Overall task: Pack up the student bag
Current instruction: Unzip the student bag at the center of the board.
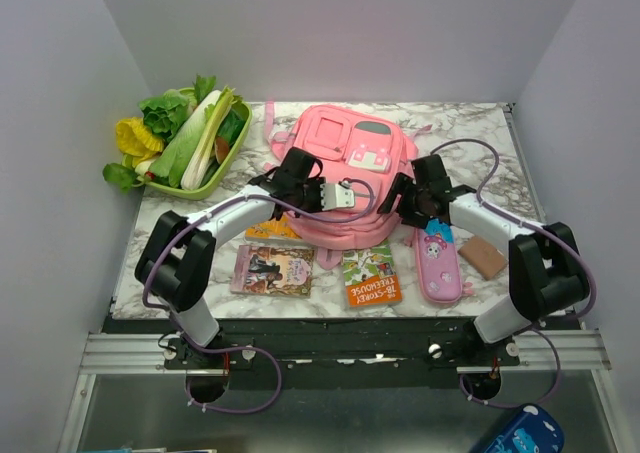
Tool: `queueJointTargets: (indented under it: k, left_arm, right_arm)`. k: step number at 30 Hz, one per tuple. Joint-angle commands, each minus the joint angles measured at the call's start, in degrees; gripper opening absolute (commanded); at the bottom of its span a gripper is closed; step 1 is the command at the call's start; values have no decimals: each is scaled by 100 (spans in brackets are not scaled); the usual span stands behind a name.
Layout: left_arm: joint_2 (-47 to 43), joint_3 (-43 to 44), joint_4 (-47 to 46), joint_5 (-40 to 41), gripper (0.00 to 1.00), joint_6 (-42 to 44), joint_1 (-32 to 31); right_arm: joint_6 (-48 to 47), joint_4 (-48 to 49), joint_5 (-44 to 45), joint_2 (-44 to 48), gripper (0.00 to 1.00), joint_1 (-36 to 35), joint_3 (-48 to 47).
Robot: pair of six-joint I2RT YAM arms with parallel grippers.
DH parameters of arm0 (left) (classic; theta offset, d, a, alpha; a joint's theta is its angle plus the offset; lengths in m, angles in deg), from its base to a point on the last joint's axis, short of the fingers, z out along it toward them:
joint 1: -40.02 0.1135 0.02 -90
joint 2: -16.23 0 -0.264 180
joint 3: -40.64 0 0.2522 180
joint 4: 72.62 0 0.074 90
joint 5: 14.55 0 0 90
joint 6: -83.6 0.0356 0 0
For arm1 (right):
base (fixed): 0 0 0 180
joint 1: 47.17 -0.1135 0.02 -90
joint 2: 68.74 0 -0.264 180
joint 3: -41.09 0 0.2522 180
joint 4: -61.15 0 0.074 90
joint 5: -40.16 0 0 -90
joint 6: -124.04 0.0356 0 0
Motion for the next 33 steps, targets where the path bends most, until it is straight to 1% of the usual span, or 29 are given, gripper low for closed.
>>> queueJointTargets:
  k: [1,5,6,10,12,14,16,17,18,20,21,23,24,27,30,31,33]
  left_arm:
    - [-330,44,287,-159,0,-572,-56]
    - [-830,53,481,-528,0,-924,-65]
    - [-1023,79,560,-641,0,-986,-65]
    - [-1314,168,1025,-1072,0,-1355,-108]
    - [-1428,28,957,-1003,0,-1365,-135]
    - [-1403,-218,693,-689,0,-1417,-144]
    - [-1324,-368,448,-433,0,-1557,-144]
    - [-1280,-386,368,-214,1,-1662,-144]
    - [-1193,-386,341,-151,15,-1768,-144]
    - [-1122,-307,358,-54,25,-2058,-144]
    - [-1121,-281,367,-36,33,-2163,-144]
    - [-1200,-202,402,-106,38,-2506,-144]
    - [-1296,-149,454,-263,43,-2655,-153]
    - [-1516,140,727,-545,48,-3218,-249]
    - [-1701,150,798,-844,50,-3631,-495]
    - [-1710,115,789,-897,51,-3693,-748]
    - [-1553,18,763,-854,51,-3860,-986]
  right_arm:
    - [42,38,330,-324,80,-27,-457]
    - [-63,-102,532,-465,70,-1,-799]
    - [-81,-137,603,-474,68,8,-852]
    - [-212,-252,761,-439,67,34,-1011]
    - [-239,-287,726,-421,67,34,-1037]
    - [-213,-305,630,-334,67,34,-942]
    - [-169,-279,603,-211,70,34,-827]
    - [-169,-244,595,-158,73,34,-757]
    - [-169,-208,586,-114,75,26,-608]
    - [-169,-129,586,-9,77,26,-484]
    - [-177,-120,577,9,77,26,-440]
    - [-177,-85,463,-17,77,26,-431]
    - [-160,-76,428,-8,77,26,-414]
    - [-125,55,208,9,77,8,-326]
    - [-72,187,32,27,77,-1,-238]
    - [-37,257,-46,36,77,8,-220]
    - [7,310,-126,53,77,-1,-159]
